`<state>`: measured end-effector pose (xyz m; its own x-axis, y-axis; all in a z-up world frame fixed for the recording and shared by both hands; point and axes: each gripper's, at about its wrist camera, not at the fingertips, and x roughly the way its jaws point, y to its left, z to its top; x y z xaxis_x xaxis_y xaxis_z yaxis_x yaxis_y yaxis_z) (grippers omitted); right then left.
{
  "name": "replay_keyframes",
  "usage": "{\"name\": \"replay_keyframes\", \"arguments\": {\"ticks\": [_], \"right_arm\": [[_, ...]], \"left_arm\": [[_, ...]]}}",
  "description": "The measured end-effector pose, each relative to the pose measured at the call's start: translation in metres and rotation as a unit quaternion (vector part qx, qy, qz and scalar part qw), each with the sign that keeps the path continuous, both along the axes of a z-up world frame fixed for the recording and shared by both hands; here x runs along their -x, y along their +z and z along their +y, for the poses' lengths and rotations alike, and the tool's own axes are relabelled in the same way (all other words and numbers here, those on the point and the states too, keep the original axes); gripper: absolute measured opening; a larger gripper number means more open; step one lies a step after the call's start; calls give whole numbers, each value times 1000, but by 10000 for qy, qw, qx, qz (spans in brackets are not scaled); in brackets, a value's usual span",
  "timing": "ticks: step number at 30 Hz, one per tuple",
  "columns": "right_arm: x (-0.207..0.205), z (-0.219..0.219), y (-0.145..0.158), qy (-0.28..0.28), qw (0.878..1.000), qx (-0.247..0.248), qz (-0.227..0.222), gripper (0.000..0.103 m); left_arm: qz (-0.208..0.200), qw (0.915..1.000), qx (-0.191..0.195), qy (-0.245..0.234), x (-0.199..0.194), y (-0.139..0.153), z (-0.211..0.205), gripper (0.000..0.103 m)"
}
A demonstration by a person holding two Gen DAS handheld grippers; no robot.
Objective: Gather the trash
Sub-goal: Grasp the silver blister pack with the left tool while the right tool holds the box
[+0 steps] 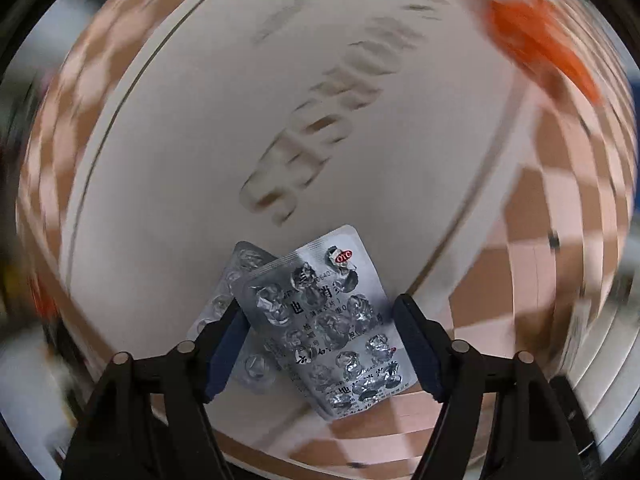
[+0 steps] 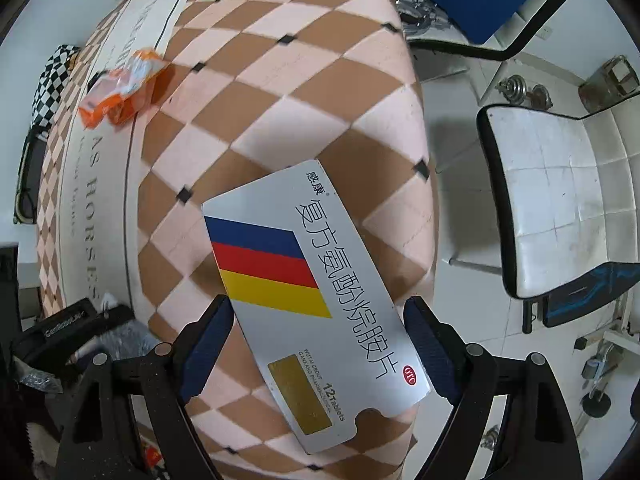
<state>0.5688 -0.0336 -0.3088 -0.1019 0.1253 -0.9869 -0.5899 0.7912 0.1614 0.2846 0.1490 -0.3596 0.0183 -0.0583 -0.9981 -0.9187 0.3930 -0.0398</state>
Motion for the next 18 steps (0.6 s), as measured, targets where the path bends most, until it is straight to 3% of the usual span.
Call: {"name": "replay_keyframes", "arguments": {"ticks": [3,5,10,15,17,18], "right_arm": [[11,0,-3,98,9992,22,399,88],[17,0,-8,155,9977,48,666,88],[23,11,-9,598,9973,-14,417,90],[47,29,-23,1436,9890,366,35,90],[53,30,-28,1592,9856,533,-205,86],[56,28,-26,1636,9842,550,-385,76]], "left_arm": [[48,9940,-325,-1040,-9,6,0,70],[51,9928,-274,-1167,-5,5,3,71],[-215,9990,328,-220,21,4,8,71],[-325,9985,247,375,45,9,-8,71],[-228,9977,306,561,46,5,-16,71],[-177,9973,303,646,45,2,-15,71]]}}
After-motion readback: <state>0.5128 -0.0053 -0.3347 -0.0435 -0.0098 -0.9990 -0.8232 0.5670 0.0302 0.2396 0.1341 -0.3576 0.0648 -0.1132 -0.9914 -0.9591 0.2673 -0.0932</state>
